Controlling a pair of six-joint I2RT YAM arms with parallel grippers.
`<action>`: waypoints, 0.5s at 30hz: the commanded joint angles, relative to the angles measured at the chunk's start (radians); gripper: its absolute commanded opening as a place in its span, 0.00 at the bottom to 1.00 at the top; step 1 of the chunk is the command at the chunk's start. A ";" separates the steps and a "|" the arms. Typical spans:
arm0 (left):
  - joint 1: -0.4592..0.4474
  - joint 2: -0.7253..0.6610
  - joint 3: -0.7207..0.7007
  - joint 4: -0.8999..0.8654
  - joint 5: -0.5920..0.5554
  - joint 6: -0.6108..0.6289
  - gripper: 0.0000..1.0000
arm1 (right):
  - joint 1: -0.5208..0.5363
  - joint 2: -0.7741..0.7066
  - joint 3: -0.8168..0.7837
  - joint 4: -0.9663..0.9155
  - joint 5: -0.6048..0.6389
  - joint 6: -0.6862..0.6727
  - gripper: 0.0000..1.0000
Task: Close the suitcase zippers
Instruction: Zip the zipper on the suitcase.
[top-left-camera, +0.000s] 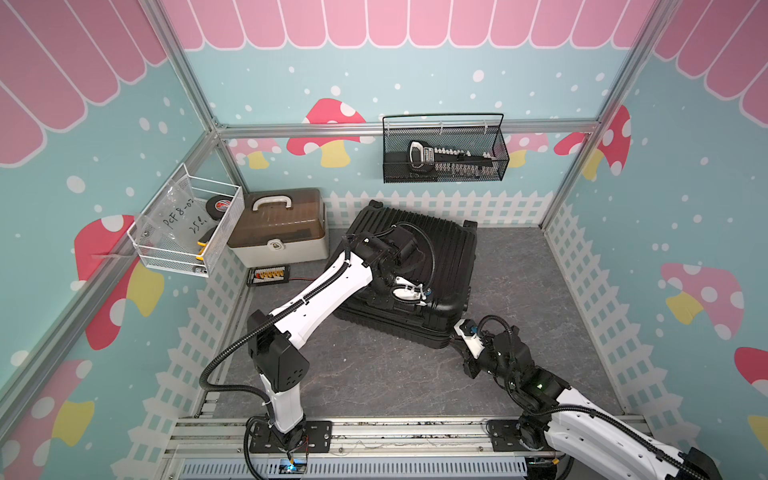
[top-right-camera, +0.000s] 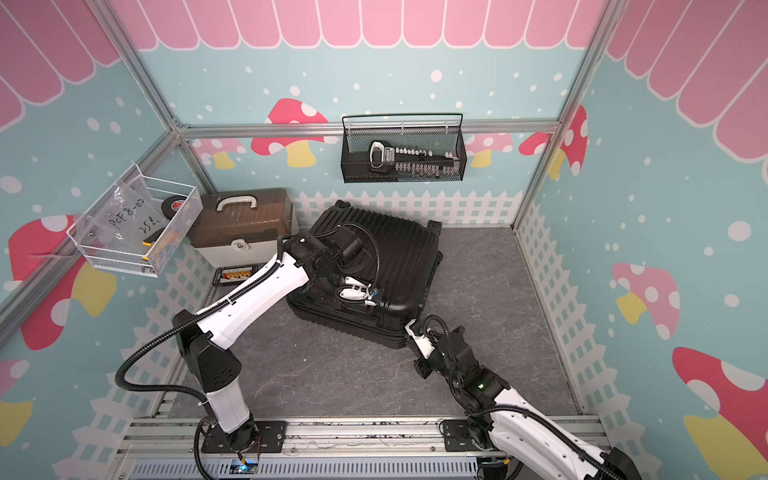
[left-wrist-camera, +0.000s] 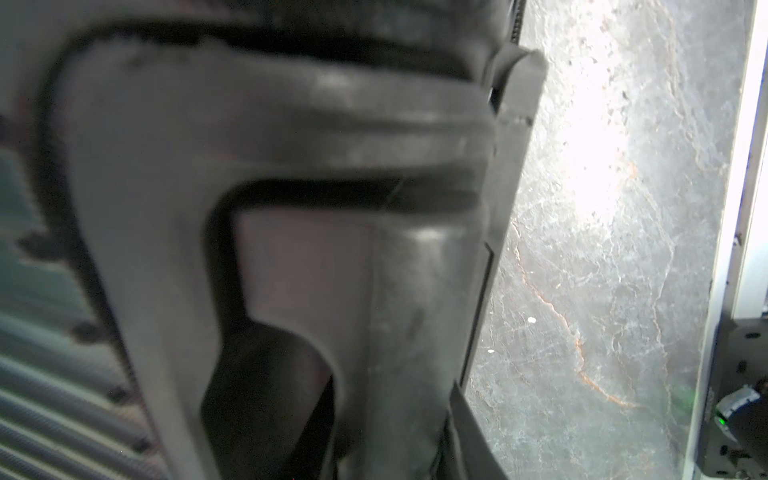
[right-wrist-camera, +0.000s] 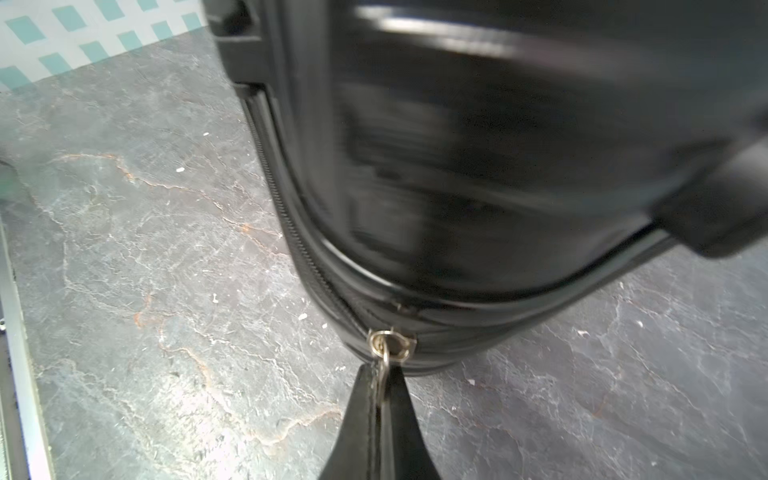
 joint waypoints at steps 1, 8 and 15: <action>0.028 -0.004 0.097 0.210 -0.169 -0.207 0.08 | 0.014 -0.016 0.014 0.024 -0.171 -0.040 0.00; -0.009 0.049 0.139 0.205 -0.116 -0.400 0.06 | 0.016 0.017 0.009 0.082 -0.235 -0.039 0.00; -0.046 0.102 0.151 0.208 -0.037 -0.519 0.01 | 0.016 0.052 0.008 0.118 -0.249 -0.047 0.00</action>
